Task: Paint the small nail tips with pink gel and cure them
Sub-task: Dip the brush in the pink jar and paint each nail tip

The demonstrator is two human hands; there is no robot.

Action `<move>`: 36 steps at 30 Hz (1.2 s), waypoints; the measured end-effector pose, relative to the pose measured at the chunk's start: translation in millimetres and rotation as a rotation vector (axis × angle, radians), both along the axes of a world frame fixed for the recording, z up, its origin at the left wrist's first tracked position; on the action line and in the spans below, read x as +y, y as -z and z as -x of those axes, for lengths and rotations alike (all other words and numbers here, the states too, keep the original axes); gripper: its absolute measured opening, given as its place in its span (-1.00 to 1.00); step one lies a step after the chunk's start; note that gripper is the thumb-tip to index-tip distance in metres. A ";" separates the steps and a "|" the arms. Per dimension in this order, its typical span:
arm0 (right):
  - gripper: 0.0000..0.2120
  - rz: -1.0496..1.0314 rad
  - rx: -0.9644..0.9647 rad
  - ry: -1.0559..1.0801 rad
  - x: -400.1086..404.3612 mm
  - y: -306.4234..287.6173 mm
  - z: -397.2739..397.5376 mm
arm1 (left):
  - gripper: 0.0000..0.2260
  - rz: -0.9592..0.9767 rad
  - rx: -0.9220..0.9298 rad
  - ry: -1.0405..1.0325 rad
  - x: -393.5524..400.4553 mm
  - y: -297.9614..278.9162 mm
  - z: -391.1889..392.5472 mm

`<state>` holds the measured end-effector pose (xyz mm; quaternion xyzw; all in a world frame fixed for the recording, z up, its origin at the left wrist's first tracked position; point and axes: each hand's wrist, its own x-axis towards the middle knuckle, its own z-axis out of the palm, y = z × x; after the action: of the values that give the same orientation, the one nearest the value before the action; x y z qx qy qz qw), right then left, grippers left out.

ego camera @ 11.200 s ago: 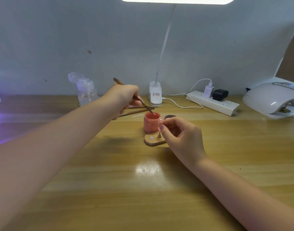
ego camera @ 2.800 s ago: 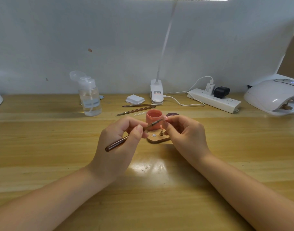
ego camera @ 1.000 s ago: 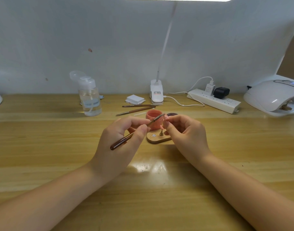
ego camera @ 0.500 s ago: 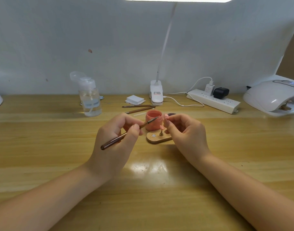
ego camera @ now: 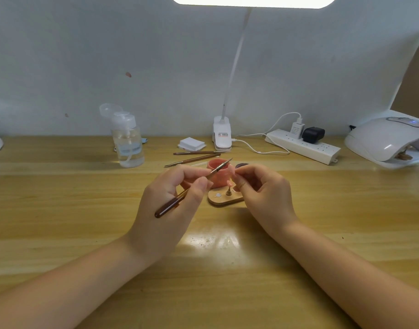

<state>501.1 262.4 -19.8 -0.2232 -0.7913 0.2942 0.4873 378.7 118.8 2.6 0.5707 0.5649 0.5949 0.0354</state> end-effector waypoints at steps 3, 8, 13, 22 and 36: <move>-0.90 0.007 -0.019 0.009 1.3 0.8 -0.2 | -0.82 0.029 0.058 -0.022 0.8 1.5 1.5; -0.92 0.002 -0.032 0.012 0.8 0.4 0.1 | -0.86 -0.027 0.046 -0.032 -1.0 1.4 1.7; -0.91 -0.001 -0.041 0.019 1.4 0.5 -0.4 | -0.88 0.038 0.041 -0.037 0.7 1.6 1.3; -0.92 0.001 -0.040 0.031 0.6 0.4 -0.6 | -0.88 0.022 0.004 -0.031 0.5 1.0 0.3; -0.91 0.026 -0.050 0.031 0.7 0.5 -0.2 | -0.88 0.025 -0.027 0.022 1.1 3.3 0.8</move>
<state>501.3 263.1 -20.3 -0.2490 -0.7957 0.2915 0.4689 377.9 119.9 -0.7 0.5683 0.5654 0.5951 0.0570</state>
